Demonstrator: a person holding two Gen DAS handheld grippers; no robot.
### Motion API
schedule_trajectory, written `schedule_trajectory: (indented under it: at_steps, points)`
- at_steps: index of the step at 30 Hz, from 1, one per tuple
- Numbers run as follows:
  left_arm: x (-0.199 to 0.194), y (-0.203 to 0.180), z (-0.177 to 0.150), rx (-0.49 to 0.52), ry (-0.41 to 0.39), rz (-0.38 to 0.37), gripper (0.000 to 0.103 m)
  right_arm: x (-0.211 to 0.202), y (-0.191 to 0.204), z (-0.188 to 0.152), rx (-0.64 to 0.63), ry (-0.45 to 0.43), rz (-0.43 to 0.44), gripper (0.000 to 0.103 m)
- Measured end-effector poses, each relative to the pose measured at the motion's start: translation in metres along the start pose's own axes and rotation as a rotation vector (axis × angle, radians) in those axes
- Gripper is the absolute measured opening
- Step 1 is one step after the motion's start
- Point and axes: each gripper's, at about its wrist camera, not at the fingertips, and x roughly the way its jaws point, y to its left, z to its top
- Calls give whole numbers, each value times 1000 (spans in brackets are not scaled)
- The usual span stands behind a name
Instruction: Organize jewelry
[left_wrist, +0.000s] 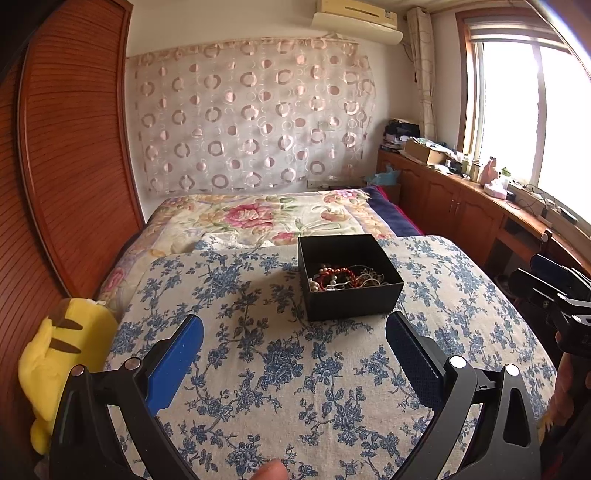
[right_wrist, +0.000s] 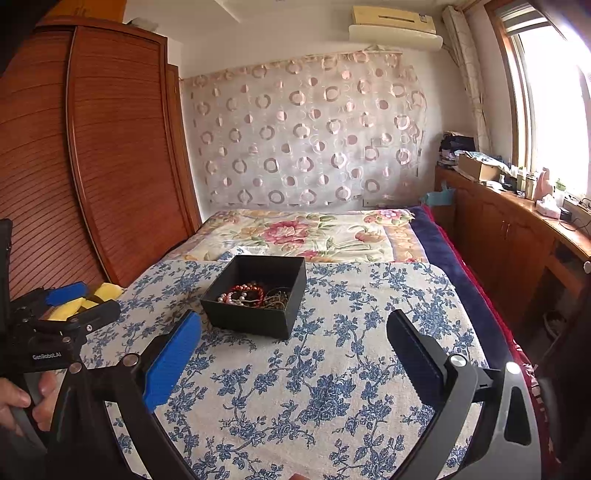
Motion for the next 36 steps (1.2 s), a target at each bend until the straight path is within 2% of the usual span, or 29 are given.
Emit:
schedule_trajectory:
  at_steps: [28,36]
  points:
    - [-20,-9,4,15,-63,8,96,0,1,-3,2,-8,-5,101]
    - [-21,-9,3,14,-59,6,96,0,3,-3,3,-12,-5,101]
